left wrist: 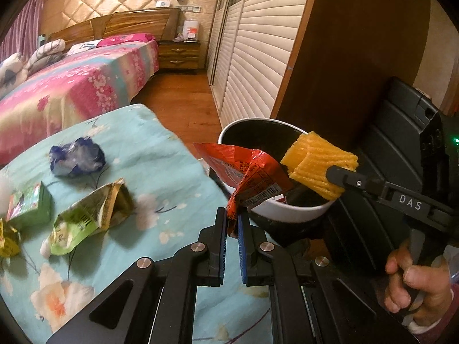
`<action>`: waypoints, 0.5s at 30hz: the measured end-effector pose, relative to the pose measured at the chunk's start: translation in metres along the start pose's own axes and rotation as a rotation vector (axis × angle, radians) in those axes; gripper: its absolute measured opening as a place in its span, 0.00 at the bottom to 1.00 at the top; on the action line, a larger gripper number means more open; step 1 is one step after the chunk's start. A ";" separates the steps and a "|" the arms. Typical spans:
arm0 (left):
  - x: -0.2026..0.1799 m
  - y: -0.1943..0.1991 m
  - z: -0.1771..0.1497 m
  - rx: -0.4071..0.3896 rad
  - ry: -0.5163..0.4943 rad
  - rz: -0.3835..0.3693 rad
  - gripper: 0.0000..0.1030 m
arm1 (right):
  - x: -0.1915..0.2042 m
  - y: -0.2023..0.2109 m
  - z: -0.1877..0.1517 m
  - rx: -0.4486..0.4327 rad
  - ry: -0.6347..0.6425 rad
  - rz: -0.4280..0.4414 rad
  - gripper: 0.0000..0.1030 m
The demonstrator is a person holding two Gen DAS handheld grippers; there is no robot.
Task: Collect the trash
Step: 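Carry both items over the trash bin and open both tools to drop them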
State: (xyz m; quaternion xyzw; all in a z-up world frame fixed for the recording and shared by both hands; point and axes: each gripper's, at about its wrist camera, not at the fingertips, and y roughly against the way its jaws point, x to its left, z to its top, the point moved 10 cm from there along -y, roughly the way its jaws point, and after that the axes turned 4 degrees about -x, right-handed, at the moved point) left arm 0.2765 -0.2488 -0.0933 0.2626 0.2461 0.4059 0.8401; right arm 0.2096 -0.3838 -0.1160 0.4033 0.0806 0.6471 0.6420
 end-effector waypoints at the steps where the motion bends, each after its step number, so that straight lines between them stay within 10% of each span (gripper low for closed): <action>1: -0.002 -0.003 0.001 0.002 -0.004 -0.002 0.05 | -0.002 -0.001 0.001 0.000 -0.002 -0.004 0.14; 15: -0.023 -0.028 0.025 0.001 -0.057 -0.008 0.05 | -0.026 -0.007 0.011 0.006 -0.014 -0.040 0.14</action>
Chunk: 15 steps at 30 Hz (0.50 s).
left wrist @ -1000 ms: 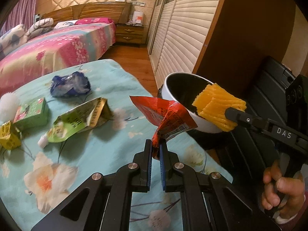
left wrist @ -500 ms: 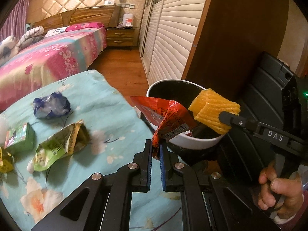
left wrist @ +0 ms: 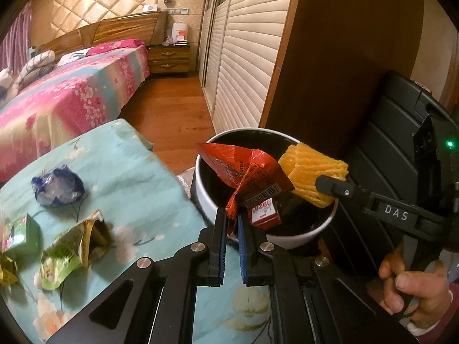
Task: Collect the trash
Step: 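Carry both items over the trash bin and open both tools to drop them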
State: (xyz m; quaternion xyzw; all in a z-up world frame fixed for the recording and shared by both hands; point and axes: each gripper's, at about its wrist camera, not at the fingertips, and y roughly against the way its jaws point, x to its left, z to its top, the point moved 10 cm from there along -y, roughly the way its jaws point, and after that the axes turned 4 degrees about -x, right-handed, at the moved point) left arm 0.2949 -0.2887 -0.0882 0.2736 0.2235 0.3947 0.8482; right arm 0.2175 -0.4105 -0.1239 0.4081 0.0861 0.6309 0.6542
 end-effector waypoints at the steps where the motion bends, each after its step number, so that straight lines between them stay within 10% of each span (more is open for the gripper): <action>1: -0.001 -0.002 0.001 0.000 -0.002 -0.001 0.05 | -0.002 -0.002 0.001 0.002 -0.003 -0.001 0.14; 15: -0.011 -0.031 0.011 0.029 -0.023 -0.004 0.08 | -0.011 -0.011 0.007 0.024 -0.020 -0.015 0.15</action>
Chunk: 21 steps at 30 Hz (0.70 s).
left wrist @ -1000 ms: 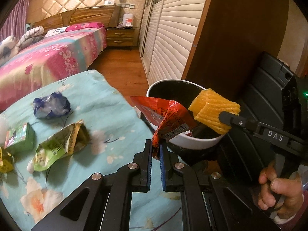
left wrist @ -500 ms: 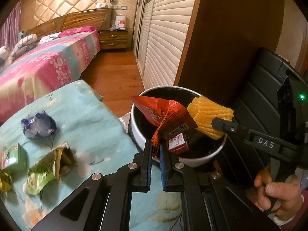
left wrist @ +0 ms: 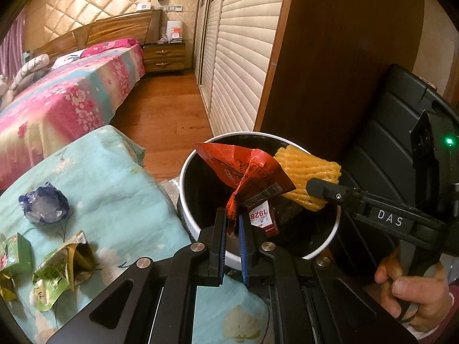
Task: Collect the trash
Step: 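Carry both items over the trash bin and open both tools to drop them, then move both open tools back toward the remaining trash on the table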
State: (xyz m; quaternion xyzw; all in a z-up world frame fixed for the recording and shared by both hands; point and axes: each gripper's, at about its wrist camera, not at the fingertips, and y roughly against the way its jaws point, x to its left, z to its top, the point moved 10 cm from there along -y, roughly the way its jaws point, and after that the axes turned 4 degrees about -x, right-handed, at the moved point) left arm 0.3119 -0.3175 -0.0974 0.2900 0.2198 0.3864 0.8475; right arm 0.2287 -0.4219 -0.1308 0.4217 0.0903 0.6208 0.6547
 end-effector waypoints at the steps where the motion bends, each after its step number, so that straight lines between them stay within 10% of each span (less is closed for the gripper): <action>1: 0.000 -0.002 0.000 0.004 0.003 0.000 0.09 | 0.000 -0.001 0.001 0.001 -0.001 0.001 0.18; 21: 0.025 0.027 -0.034 -0.015 0.101 0.049 0.44 | 0.013 0.009 -0.003 -0.022 -0.010 0.005 0.76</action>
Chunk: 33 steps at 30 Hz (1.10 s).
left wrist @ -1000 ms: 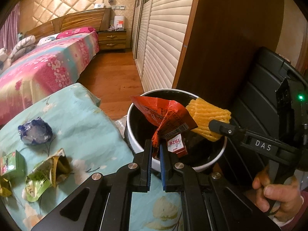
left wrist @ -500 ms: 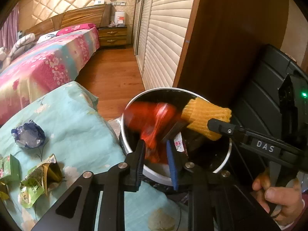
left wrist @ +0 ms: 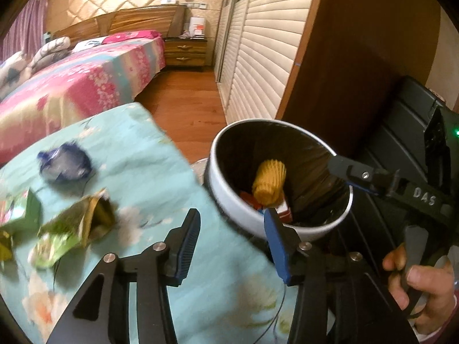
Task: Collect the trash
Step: 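Move both open tools back toward the remaining trash on the table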
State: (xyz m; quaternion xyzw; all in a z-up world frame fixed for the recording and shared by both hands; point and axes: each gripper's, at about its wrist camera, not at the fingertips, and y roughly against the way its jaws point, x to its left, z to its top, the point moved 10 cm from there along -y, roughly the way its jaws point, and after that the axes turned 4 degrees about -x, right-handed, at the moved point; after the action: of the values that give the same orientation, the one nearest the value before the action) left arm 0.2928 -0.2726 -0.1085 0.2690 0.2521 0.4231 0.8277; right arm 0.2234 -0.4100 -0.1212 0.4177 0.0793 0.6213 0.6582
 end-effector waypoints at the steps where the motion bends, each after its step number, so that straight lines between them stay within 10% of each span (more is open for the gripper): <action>1: 0.005 0.005 -0.005 0.001 0.009 0.003 0.45 | 0.005 0.001 -0.002 -0.001 0.009 0.003 0.78; 33: 0.165 0.135 -0.096 -0.010 0.327 0.248 0.55 | 0.169 -0.046 -0.100 0.198 0.323 0.256 0.94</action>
State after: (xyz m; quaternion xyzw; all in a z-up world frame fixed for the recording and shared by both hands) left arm 0.2396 -0.0453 -0.1209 0.2213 0.3461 0.5611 0.7186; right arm 0.2319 -0.2103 -0.1446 0.3823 0.1905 0.7477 0.5085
